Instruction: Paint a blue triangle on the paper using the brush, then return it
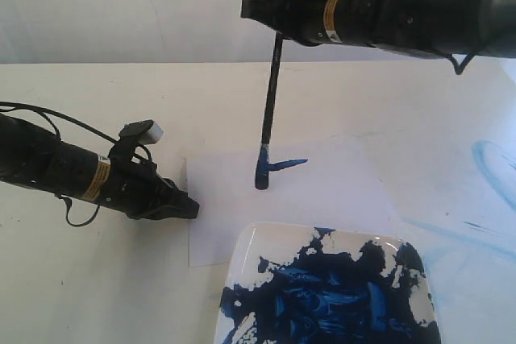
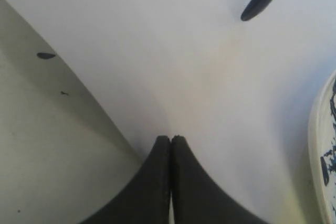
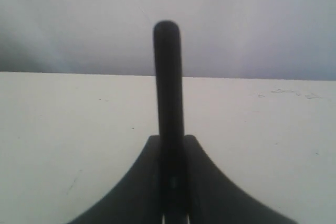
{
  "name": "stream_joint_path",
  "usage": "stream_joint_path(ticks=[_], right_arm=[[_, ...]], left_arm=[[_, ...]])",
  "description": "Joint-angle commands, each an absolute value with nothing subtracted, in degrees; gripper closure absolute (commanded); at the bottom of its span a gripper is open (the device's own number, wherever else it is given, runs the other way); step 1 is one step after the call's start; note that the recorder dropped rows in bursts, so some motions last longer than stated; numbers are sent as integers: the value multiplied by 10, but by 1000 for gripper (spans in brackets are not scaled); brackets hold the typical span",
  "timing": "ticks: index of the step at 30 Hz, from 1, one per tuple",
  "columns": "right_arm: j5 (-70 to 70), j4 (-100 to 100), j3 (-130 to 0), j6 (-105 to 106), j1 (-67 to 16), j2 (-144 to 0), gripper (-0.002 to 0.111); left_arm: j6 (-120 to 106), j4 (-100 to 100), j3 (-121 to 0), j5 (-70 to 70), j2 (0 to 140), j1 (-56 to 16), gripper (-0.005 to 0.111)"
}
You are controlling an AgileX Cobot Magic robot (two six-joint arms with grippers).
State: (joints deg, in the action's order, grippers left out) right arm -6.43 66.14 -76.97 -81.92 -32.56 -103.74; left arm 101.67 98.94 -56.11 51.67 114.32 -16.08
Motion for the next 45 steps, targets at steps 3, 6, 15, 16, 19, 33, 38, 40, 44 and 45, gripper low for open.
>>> stream_joint_path(ticks=[3,6,15,16,19,33,38,40,44,45], right_arm=[[-116,745,-789,-819,-301,-1034,108],[-277,715,-792,-718,-272,-1039,108],[-532,769,-793,-711,-218,-1046,108],[-561,799,-793,-730,-210,-1050,108],[-583,846,-793,-746,-200,-1059,108],[-325,658,-792,-650,-269,-1064,108],[-172,508,-792,-528,-344,-1059,108],[-155,429,-792,-454,-364,-1056,108],[-105,164,-789,-229,-392,-1049,108],[-112,107,-783,-183,-394,-1046,108]], left_arm=[[1015,999,-560,496,1144,-162,107],[1015,999,-560,496,1144,-162,107],[1015,999,-560,496,1144,-162,107],[1015,999,-560,496,1144,-162,107],[1015,999,-560,496,1144,-162,107],[1015,999,-560,496,1144,-162,107],[1015,999,-560,496,1144,-162,107],[1015,999,-560,496,1144,-162,107],[1015,999,-560,496,1144,-162,107],[1015,999,-560,496,1144,-162,107]])
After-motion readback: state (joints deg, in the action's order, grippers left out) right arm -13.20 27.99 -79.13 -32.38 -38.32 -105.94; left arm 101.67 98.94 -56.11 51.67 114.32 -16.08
